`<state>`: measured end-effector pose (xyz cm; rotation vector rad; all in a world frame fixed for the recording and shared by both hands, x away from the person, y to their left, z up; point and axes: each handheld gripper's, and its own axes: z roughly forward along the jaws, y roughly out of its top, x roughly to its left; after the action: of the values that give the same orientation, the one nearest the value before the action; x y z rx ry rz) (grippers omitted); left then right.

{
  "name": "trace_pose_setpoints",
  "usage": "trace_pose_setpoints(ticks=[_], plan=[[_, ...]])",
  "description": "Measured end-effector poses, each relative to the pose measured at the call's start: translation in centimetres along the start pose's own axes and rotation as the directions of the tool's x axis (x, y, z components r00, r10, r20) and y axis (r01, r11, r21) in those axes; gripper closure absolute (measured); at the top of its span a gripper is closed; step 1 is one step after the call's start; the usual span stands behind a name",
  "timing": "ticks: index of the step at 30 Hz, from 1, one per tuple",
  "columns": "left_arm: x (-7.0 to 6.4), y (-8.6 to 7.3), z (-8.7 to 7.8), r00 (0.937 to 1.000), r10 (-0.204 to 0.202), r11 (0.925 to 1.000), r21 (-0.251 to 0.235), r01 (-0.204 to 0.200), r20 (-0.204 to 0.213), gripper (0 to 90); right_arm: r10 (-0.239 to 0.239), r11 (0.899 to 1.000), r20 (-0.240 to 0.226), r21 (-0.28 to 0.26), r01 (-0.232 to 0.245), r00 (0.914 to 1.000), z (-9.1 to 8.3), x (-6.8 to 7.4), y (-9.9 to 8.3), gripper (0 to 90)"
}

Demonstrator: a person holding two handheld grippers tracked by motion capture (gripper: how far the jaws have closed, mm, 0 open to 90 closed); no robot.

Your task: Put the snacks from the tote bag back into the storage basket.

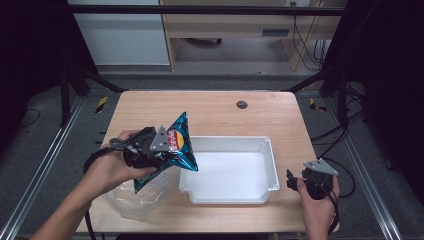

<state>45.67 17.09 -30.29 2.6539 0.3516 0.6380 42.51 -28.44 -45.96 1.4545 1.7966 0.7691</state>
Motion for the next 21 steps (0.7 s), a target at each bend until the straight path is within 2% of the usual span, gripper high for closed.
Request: trace_pose_setpoints(ticks=[6,13,21], plan=[[0.0,0.5,0.3,1.0,0.01,0.9999,0.006,-0.01,-0.002,43.3,0.004,1.0,0.003,-0.001,-0.004,1.0,0.0,0.0,0.0,11.1],[-0.2,1.0,0.6,1.0,0.004,0.9999,-0.012,-0.004,0.005,43.3,-0.004,1.0,0.003,-0.002,0.004,1.0,0.0,0.0,0.0,11.2],[-0.3,1.6,0.8,0.9998,0.021,0.9998,-0.007,-0.021,0.003,43.3,-0.003,1.0,-0.002,0.0,0.003,1.0,0.0,0.1,0.0,11.2]])
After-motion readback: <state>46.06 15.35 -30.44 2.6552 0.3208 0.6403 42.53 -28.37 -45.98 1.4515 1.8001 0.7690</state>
